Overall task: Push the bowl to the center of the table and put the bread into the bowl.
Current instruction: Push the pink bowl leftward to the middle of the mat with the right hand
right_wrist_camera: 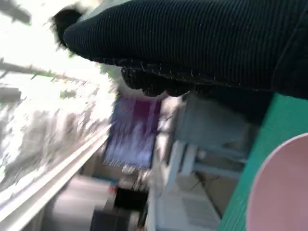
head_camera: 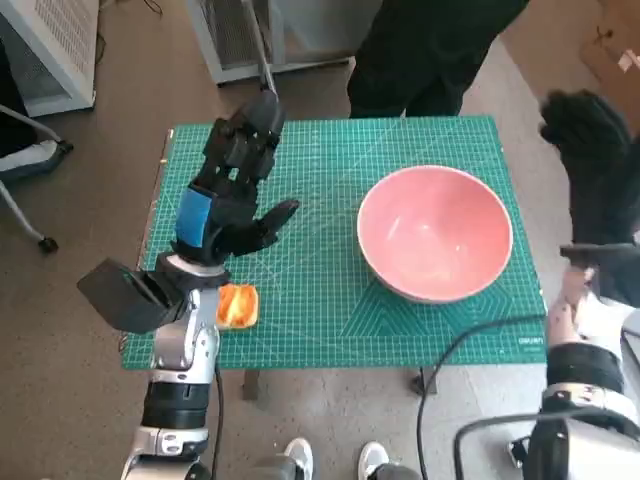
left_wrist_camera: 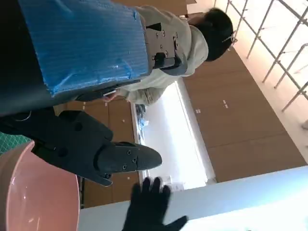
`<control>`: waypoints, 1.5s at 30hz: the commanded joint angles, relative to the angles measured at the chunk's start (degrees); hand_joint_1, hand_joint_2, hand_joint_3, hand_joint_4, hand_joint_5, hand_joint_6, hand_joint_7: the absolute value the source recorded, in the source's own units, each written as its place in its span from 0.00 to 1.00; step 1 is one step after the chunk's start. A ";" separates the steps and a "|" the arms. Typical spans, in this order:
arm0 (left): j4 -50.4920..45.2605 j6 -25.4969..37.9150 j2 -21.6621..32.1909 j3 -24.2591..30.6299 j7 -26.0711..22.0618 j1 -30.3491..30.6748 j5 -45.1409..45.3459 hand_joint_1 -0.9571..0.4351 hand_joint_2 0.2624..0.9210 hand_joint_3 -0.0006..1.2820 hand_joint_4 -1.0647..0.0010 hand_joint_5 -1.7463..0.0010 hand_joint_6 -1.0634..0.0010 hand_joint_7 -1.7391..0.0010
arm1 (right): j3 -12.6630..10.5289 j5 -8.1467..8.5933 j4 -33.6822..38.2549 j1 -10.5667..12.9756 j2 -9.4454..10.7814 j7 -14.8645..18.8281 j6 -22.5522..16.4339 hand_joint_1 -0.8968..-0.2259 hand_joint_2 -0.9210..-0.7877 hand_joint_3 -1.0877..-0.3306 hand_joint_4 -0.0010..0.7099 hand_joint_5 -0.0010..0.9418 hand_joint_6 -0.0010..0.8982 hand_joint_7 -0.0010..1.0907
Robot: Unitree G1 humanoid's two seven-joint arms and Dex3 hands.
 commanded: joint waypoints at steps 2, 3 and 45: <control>-0.01 -0.28 0.29 -0.14 0.34 0.56 0.37 0.50 0.75 0.33 0.93 1.00 1.00 0.66 | 0.38 -2.34 4.50 0.40 0.11 -4.71 4.17 0.79 0.00 0.78 0.45 0.00 0.47 0.00; -0.03 -0.26 0.31 -0.15 0.35 0.57 0.37 0.50 0.75 0.33 0.93 1.00 1.00 0.66 | 0.45 -2.63 4.97 0.42 0.16 -5.25 4.78 0.81 0.00 0.78 0.45 0.00 0.47 0.00; -3.17 1.74 0.75 0.05 2.47 2.41 0.31 0.49 0.75 0.33 0.92 1.00 1.00 0.64 | 0.49 -6.01 7.85 -1.28 13.52 -7.79 21.25 0.79 0.00 0.77 0.48 0.00 0.47 0.01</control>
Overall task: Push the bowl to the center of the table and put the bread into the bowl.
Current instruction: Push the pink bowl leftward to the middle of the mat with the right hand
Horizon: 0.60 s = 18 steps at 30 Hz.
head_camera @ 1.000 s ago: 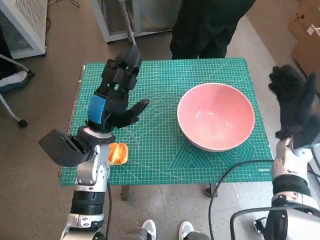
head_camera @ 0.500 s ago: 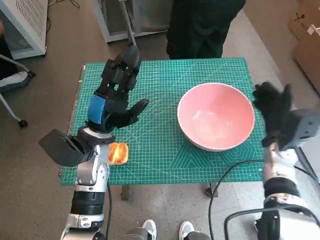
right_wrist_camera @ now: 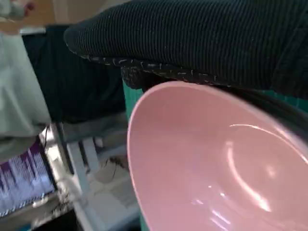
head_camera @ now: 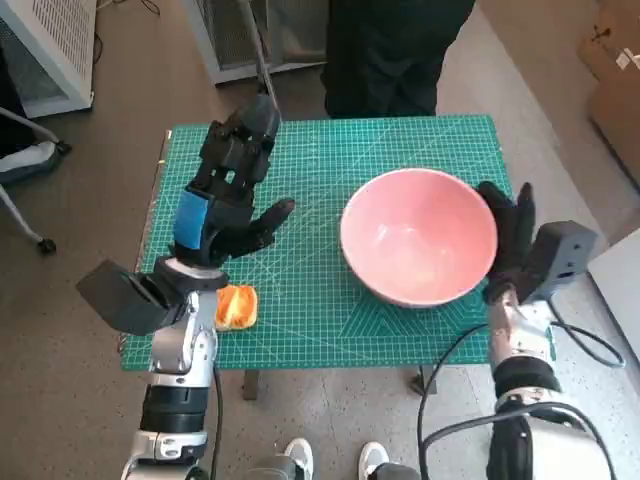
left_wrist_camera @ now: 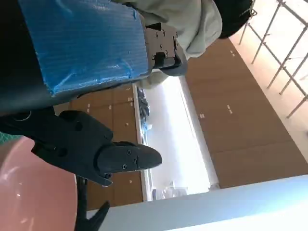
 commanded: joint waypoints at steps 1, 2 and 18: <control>-1.21 0.46 0.44 0.05 0.47 0.82 0.19 0.49 0.75 0.33 0.92 1.00 1.00 0.64 | 0.92 -0.60 -0.14 -1.15 1.85 0.89 0.77 0.79 0.00 0.77 0.48 0.00 0.48 0.01; -1.27 0.54 0.42 0.07 0.52 0.84 0.12 0.49 0.75 0.33 0.92 1.00 1.00 0.64 | 1.10 -0.67 -0.24 -1.37 2.09 1.06 0.73 0.79 0.00 0.77 0.49 0.00 0.48 0.01; -1.42 0.63 -0.08 0.02 1.45 1.02 -0.06 0.50 0.76 0.32 0.92 1.00 1.00 0.63 | 4.45 -2.60 -1.01 -3.76 4.42 1.60 0.06 0.83 0.00 0.70 0.45 0.00 0.44 0.00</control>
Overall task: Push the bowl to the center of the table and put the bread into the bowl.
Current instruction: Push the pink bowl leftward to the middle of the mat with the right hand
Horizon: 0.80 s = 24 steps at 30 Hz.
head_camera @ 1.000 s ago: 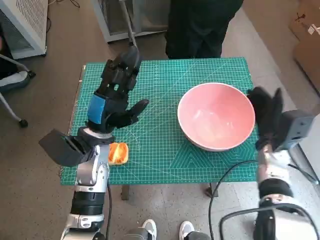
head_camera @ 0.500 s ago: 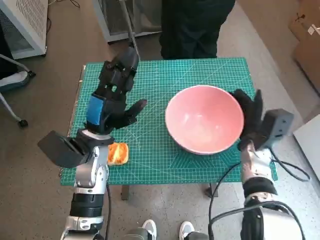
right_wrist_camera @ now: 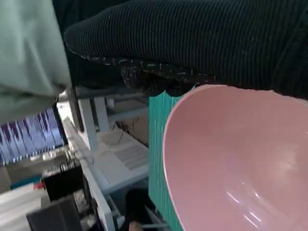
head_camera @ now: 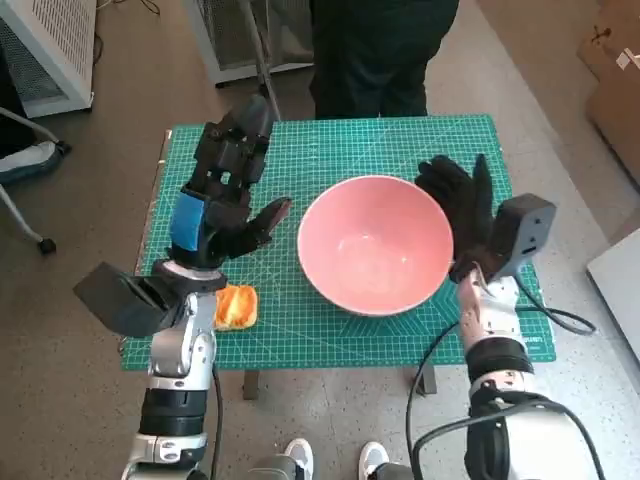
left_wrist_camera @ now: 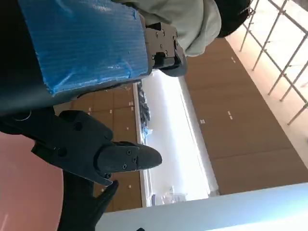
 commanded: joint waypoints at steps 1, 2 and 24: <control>-0.74 -0.04 -0.01 -0.03 0.34 0.39 0.08 0.50 0.76 0.32 0.92 1.00 1.00 0.63 | 1.14 -1.24 0.15 0.04 1.04 -0.26 0.34 0.83 0.00 0.70 0.45 0.00 0.44 0.00; -0.69 -0.08 -0.05 -0.07 0.37 0.36 0.12 0.50 0.76 0.32 0.92 1.00 1.00 0.63 | 1.31 -1.35 0.16 -0.05 1.15 -0.34 0.36 0.83 0.00 0.70 0.45 0.00 0.43 0.00; -2.87 0.60 0.82 0.62 0.11 1.88 -0.75 0.50 0.77 0.31 0.92 1.00 1.00 0.62 | -0.44 1.45 -6.14 -0.64 -4.40 5.16 -5.62 0.81 0.00 0.72 0.46 0.01 0.44 0.01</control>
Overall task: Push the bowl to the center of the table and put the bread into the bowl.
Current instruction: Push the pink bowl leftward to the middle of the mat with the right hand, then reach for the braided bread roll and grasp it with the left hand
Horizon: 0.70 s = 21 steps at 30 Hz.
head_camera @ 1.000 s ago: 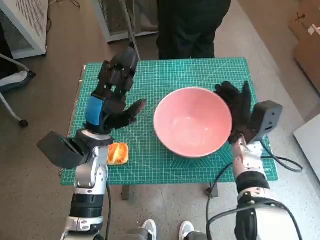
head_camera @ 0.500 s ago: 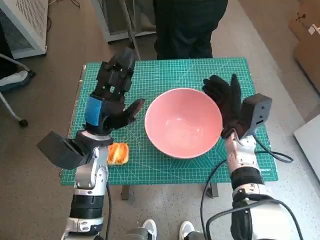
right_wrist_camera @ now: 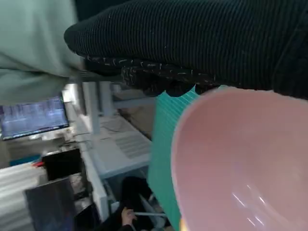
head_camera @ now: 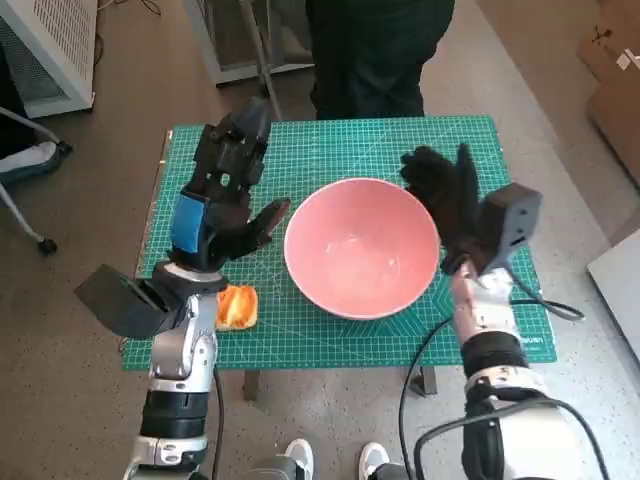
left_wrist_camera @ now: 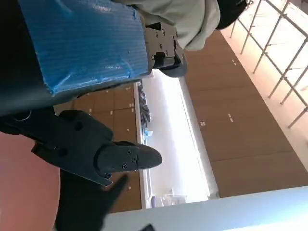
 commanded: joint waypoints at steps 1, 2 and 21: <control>-2.50 0.65 1.07 0.60 -0.14 1.21 -0.62 0.50 0.77 0.31 0.92 1.00 1.00 0.62 | -1.34 1.67 -2.68 0.10 -2.59 2.15 -4.59 0.81 0.00 0.72 0.46 0.01 0.44 0.01; -2.90 0.78 1.31 0.72 -0.16 1.39 -0.63 0.50 0.77 0.31 0.92 1.00 1.00 0.62 | -1.65 1.97 -3.40 0.19 -3.12 2.56 -6.42 0.81 0.00 0.73 0.46 0.01 0.44 0.01; -20.97 8.78 21.83 1.92 -2.82 7.97 17.13 0.44 0.75 0.24 0.95 1.00 1.00 0.74 | -0.49 10.51 -32.07 9.92 -3.95 11.72 -19.33 0.68 0.00 0.82 0.52 0.01 0.48 0.02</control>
